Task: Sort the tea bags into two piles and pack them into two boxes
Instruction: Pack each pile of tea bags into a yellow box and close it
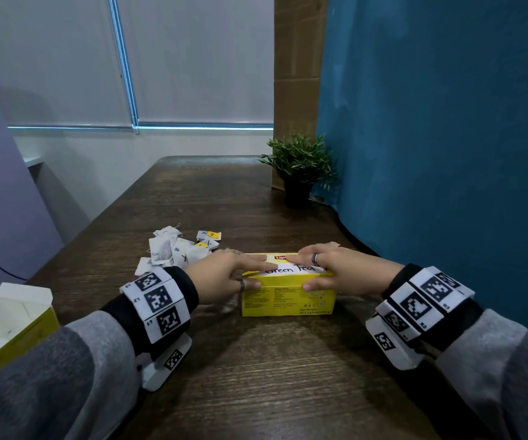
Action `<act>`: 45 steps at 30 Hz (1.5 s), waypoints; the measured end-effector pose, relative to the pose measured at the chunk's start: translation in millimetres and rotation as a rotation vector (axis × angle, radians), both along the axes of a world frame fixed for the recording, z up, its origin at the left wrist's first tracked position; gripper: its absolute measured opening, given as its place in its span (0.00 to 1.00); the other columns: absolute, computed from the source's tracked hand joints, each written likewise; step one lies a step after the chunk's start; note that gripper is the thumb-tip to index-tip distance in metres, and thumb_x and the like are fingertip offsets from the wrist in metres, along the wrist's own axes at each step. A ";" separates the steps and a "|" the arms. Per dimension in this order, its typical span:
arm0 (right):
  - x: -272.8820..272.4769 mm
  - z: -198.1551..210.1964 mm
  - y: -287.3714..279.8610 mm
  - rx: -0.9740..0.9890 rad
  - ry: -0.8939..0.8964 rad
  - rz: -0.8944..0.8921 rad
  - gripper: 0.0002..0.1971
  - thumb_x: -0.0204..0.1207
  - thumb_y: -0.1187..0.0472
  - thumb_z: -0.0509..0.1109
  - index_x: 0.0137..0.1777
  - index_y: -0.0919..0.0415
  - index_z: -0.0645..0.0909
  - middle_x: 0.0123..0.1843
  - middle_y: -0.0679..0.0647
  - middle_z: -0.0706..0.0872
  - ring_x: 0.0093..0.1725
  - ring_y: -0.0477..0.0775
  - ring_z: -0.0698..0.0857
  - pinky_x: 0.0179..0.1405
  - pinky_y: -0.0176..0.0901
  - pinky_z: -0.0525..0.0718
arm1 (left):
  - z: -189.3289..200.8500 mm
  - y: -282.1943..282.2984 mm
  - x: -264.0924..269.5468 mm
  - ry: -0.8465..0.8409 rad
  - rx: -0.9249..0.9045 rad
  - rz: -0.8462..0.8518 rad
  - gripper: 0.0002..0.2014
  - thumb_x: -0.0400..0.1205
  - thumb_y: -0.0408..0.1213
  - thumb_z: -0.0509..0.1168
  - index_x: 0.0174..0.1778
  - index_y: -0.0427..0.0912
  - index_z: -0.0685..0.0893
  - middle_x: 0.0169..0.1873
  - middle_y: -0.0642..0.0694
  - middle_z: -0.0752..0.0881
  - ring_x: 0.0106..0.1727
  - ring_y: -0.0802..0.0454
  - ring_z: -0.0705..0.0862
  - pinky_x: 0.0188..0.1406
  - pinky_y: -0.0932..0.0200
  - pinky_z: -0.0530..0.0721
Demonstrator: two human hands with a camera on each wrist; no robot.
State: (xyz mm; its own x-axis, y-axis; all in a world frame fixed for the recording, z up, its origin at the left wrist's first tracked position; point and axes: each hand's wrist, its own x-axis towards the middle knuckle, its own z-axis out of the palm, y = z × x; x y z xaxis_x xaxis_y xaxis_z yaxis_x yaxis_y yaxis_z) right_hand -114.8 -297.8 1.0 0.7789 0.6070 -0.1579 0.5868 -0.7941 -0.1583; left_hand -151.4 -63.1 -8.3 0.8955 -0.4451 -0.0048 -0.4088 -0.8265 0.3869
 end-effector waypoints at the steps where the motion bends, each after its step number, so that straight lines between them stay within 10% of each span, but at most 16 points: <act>1: -1.0 -1.7 0.0 -0.014 0.002 -0.004 0.31 0.81 0.47 0.62 0.82 0.41 0.55 0.83 0.47 0.58 0.80 0.57 0.57 0.79 0.48 0.56 | -0.1 -1.2 -0.1 -0.002 0.005 0.003 0.22 0.82 0.40 0.63 0.73 0.59 0.72 0.78 0.56 0.68 0.74 0.54 0.72 0.71 0.64 0.69; 10: -4.4 -13.2 -0.8 -0.238 0.140 -0.051 0.35 0.83 0.41 0.53 0.81 0.36 0.33 0.84 0.43 0.30 0.83 0.65 0.32 0.82 0.66 0.46 | -5.0 -4.4 -4.3 0.113 0.242 0.083 0.24 0.85 0.44 0.57 0.75 0.70 0.63 0.84 0.45 0.43 0.83 0.40 0.43 0.82 0.45 0.49; 14: -6.5 -10.5 -3.4 -0.162 0.106 -0.081 0.38 0.80 0.42 0.61 0.81 0.34 0.40 0.84 0.45 0.29 0.84 0.66 0.41 0.82 0.63 0.52 | -1.9 -7.2 -9.0 0.162 0.208 0.095 0.27 0.86 0.36 0.55 0.76 0.70 0.61 0.75 0.42 0.69 0.67 0.48 0.72 0.63 0.60 0.70; 20: 2.4 -7.6 -10.6 -0.037 0.001 -0.245 0.36 0.76 0.44 0.67 0.82 0.40 0.54 0.73 0.60 0.76 0.69 0.60 0.76 0.61 0.44 0.75 | 10.6 -14.7 -5.4 0.239 0.062 0.162 0.27 0.84 0.42 0.60 0.79 0.60 0.61 0.70 0.43 0.76 0.60 0.51 0.79 0.54 0.65 0.75; 26: 30.2 10.8 -5.9 -0.013 -0.045 -0.342 0.34 0.79 0.49 0.66 0.82 0.53 0.59 0.75 0.58 0.75 0.72 0.60 0.75 0.61 0.45 0.74 | 17.5 -34.6 40.0 0.295 -0.158 0.307 0.32 0.79 0.43 0.68 0.79 0.56 0.63 0.57 0.35 0.81 0.43 0.46 0.81 0.57 0.49 0.83; 31: 74.5 10.7 -0.7 -0.033 -0.050 -0.464 0.30 0.80 0.55 0.67 0.79 0.59 0.63 0.74 0.60 0.75 0.71 0.61 0.76 0.62 0.46 0.76 | 19.3 -53.0 86.7 0.338 -0.366 0.401 0.32 0.79 0.37 0.68 0.79 0.49 0.66 0.74 0.39 0.72 0.72 0.38 0.74 0.56 0.52 0.79; 38: 102.1 6.9 -4.9 -0.129 -0.059 -0.441 0.25 0.81 0.59 0.65 0.77 0.64 0.66 0.71 0.63 0.77 0.68 0.63 0.78 0.60 0.49 0.78 | 6.0 -62.0 116.0 0.364 -0.176 0.409 0.37 0.76 0.42 0.72 0.80 0.53 0.62 0.76 0.39 0.70 0.74 0.41 0.72 0.71 0.49 0.75; 45: 105.1 14.2 2.1 -0.120 -0.090 -0.507 0.40 0.76 0.47 0.69 0.83 0.50 0.51 0.76 0.62 0.70 0.73 0.64 0.73 0.67 0.53 0.75 | 24.3 -55.2 100.1 0.239 0.005 0.328 0.40 0.80 0.39 0.68 0.83 0.47 0.52 0.79 0.45 0.66 0.76 0.45 0.69 0.56 0.60 0.73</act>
State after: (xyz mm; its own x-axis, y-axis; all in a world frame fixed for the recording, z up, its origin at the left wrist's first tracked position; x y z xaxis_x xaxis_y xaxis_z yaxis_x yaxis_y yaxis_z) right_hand -9.7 -295.6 15.2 0.9836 0.1325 -0.1223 0.1316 -0.9912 -0.0154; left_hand -51.3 -118.3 16.0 0.9634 -0.1356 -0.2312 -0.0223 -0.9001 0.4351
